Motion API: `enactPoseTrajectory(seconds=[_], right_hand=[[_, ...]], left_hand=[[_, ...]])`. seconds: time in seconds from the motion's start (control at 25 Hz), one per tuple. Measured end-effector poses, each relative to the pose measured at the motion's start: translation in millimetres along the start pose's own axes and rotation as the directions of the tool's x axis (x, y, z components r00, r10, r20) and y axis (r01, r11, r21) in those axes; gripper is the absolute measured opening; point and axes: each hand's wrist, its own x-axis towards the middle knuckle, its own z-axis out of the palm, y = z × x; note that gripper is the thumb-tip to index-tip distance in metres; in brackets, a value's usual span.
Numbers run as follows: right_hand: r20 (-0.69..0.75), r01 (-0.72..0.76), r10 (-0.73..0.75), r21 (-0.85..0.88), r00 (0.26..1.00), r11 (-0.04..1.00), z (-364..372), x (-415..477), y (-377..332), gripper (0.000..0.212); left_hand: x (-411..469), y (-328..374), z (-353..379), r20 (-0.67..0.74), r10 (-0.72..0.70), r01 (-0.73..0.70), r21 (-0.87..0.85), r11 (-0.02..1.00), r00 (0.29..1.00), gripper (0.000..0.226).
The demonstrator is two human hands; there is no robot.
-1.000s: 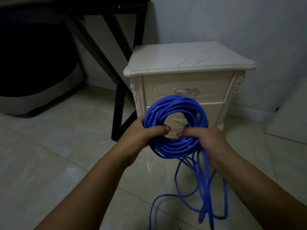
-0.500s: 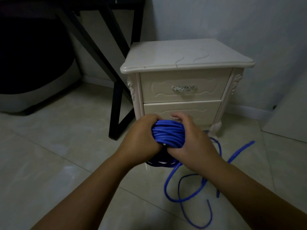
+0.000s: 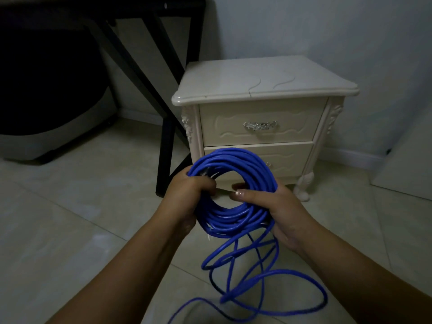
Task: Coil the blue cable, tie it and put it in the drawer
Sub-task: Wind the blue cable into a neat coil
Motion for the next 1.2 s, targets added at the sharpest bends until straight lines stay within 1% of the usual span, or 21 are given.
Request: enactPoseTrajectory(seconds=[0.12, 0.2, 0.24, 0.28, 0.36, 0.4, 0.44, 0.48, 0.52, 0.56, 0.6, 0.64, 0.72, 0.76, 0.84, 0.92, 1.0, 1.08, 1.12, 1.16, 1.2], right_hand=[[-0.083, 0.038, -0.040, -0.025, 0.996, 0.999, 0.1, 2.4, 0.8, 0.040], [-0.159, 0.053, -0.059, -0.038, 0.986, 0.998, -1.5, 3.2, -1.5, 0.033], [-0.197, 0.069, -0.076, -0.046, 0.978, 0.997, -2.1, 3.6, -3.1, 0.032], [-0.238, 0.090, -0.103, -0.065, 0.966, 0.994, -3.0, 4.9, -5.2, 0.032], [-0.330, 0.113, -0.131, -0.072, 0.935, 0.991, -7.9, 9.4, -9.6, 0.034], [-0.370, 0.117, -0.121, -0.033, 0.921, 0.993, -11.3, 12.2, -12.0, 0.035], [-0.396, 0.122, -0.106, 0.016, 0.912, 0.992, -15.3, 14.8, -14.1, 0.035], [-0.413, 0.131, -0.099, 0.051, 0.905, 0.990, -19.1, 17.1, -15.6, 0.036], [-0.420, 0.141, -0.094, 0.084, 0.903, 0.986, -22.2, 18.8, -17.4, 0.035], [-0.426, 0.154, -0.087, 0.126, 0.901, 0.980, -25.0, 20.6, -18.7, 0.034], [-0.430, 0.163, -0.069, 0.186, 0.900, 0.969, -27.2, 21.9, -20.7, 0.031], [-0.438, 0.165, -0.041, 0.249, 0.898, 0.954, -29.8, 23.3, -23.2, 0.027], [-0.441, 0.147, 0.036, 0.373, 0.897, 0.916, -36.1, 23.7, -31.0, 0.014], [-0.431, 0.139, 0.070, 0.434, 0.899, 0.890, -39.5, 22.7, -35.8, 0.014], [-0.394, 0.135, 0.110, 0.542, 0.912, 0.829, -46.7, 20.4, -43.5, 0.019], [-0.348, 0.124, 0.111, 0.585, 0.931, 0.801, -50.3, 17.9, -47.6, 0.018], [-0.307, 0.093, 0.097, 0.550, 0.947, 0.830, -50.5, 16.7, -47.0, 0.018], [-0.280, 0.071, 0.085, 0.504, 0.956, 0.861, -49.2, 15.4, -45.1, 0.017], [-0.275, 0.067, 0.081, 0.487, 0.958, 0.871, -49.0, 15.4, -43.9, 0.016], [-0.272, 0.064, 0.077, 0.473, 0.959, 0.879, -48.7, 14.9, -43.2, 0.014], [-0.271, 0.060, 0.077, 0.466, 0.959, 0.883, -48.4, 14.9, -42.6, 0.013]], left_hand=[[-5.9, -3.4, 4.9, 0.046, -0.002, 0.002, 0.003, 1.000, 0.999, 0.044], [-9.2, -1.3, 6.7, 0.141, 0.015, -0.024, 0.066, 0.998, 0.990, 0.040], [-10.0, -0.9, 6.4, 0.178, 0.023, -0.038, 0.085, 0.996, 0.984, 0.047], [-10.1, -1.3, 6.6, 0.187, 0.021, -0.042, 0.111, 0.993, 0.982, 0.066], [-11.9, -3.9, 9.1, 0.153, -0.013, -0.021, 0.221, 0.975, 0.988, 0.117], [-16.7, -6.6, 12.9, 0.153, -0.038, -0.010, 0.300, 0.954, 0.987, 0.130], [-23.7, -10.9, 17.4, 0.186, -0.058, -0.019, 0.387, 0.922, 0.981, 0.131], [-29.3, -16.4, 20.6, 0.245, -0.084, -0.045, 0.476, 0.878, 0.966, 0.119], [-32.5, -21.6, 22.2, 0.312, -0.116, -0.083, 0.558, 0.825, 0.943, 0.096], [-33.2, -25.5, 23.5, 0.354, -0.155, -0.101, 0.608, 0.787, 0.922, 0.065], [-30.1, -30.2, 23.4, 0.350, -0.195, -0.059, 0.599, 0.799, 0.916, 0.037], [-25.5, -31.5, 22.0, 0.311, -0.238, 0.042, 0.527, 0.849, 0.920, 0.031], [-12.5, -34.1, 15.2, 0.161, -0.385, 0.340, 0.251, 0.906, 0.909, 0.039], [-6.4, -36.2, 11.3, 0.121, -0.460, 0.454, 0.076, 0.888, 0.879, 0.038], [0.0, -39.1, 7.6, 0.113, -0.565, 0.575, -0.204, 0.792, 0.818, 0.034], [4.8, -42.6, 8.0, 0.100, -0.615, 0.601, -0.378, 0.704, 0.782, 0.031], [8.8, -42.8, 10.3, 0.087, -0.631, 0.598, -0.443, 0.668, 0.771, 0.027], [10.8, -35.8, 9.1, 0.130, -0.602, 0.589, -0.445, 0.675, 0.788, 0.020], [10.5, -29.9, 8.4, 0.161, -0.567, 0.577, -0.409, 0.706, 0.808, 0.018], [10.2, -25.4, 7.1, 0.178, -0.512, 0.542, -0.310, 0.781, 0.840, 0.017], [8.8, -21.6, 6.6, 0.193, -0.437, 0.464, -0.130, 0.876, 0.879, 0.016]])
